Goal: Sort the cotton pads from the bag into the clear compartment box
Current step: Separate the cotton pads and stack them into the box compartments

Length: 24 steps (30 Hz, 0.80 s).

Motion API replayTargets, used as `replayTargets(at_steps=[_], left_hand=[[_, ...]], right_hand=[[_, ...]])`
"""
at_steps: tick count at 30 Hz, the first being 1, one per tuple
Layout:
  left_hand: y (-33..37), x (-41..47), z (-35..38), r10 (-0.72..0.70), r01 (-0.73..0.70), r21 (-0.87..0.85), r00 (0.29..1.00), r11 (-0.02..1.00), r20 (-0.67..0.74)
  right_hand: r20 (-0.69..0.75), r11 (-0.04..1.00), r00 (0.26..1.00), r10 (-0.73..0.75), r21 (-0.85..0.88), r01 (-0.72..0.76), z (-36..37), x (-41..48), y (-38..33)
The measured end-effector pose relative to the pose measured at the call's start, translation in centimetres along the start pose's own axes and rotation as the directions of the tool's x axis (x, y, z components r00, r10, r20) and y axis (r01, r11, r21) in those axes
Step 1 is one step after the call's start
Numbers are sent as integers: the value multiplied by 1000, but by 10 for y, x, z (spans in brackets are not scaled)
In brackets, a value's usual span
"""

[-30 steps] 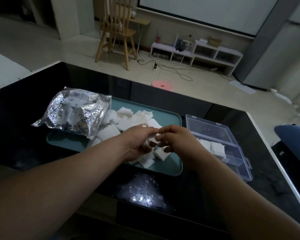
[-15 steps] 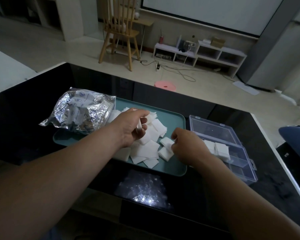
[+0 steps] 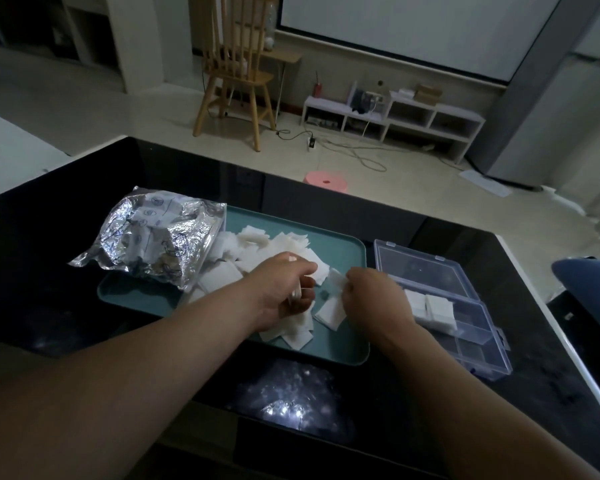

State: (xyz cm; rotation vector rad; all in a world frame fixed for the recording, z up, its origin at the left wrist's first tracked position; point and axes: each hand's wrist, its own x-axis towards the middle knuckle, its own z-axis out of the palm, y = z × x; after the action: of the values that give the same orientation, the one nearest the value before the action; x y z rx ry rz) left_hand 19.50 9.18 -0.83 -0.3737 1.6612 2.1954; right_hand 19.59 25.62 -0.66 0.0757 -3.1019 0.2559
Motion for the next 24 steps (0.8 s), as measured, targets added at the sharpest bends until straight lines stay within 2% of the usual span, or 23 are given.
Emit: replayTargets(at_steps=[3, 5, 7, 9, 12, 15, 17, 20, 22, 24], left_hand=[[-3, 1, 12, 70, -64, -52, 990, 997, 124], [-2, 1, 19, 102, -87, -72, 966, 994, 239], [0, -2, 24, 121, -104, -75, 952, 992, 280], [1, -4, 25, 103, -80, -98, 961, 992, 257], [1, -4, 19, -9, 39, -152, 981, 988, 195], [3, -2, 12, -63, 83, -138, 988, 987, 144], [6, 0, 7, -40, 48, -86, 995, 995, 89], [11, 3, 5, -15, 18, -58, 998, 998, 56], [11, 4, 5, -23, 26, -58, 999, 998, 42], [10, 4, 4, -36, 37, -50, 999, 998, 35]], right_hand=[[-173, 969, 985, 6, 244, 37, -14, -8, -4], [-210, 936, 977, -28, 337, 99, -21, -19, -11], [-209, 917, 975, -77, 368, 152, -23, -28, -14], [-175, 893, 977, -125, 410, 188, -26, -32, -12], [-136, 887, 972, -189, 402, 229, -31, -35, -3], [-166, 880, 981, -102, 445, 167, -35, -31, 4], [-139, 912, 987, -83, 389, 132, -36, -26, 9], [107, 976, 972, -207, 83, 199, -32, -23, 15], [235, 944, 935, -267, -130, 302, -21, -22, 16], [267, 913, 919, -290, -212, 350, -12, -20, 15]])
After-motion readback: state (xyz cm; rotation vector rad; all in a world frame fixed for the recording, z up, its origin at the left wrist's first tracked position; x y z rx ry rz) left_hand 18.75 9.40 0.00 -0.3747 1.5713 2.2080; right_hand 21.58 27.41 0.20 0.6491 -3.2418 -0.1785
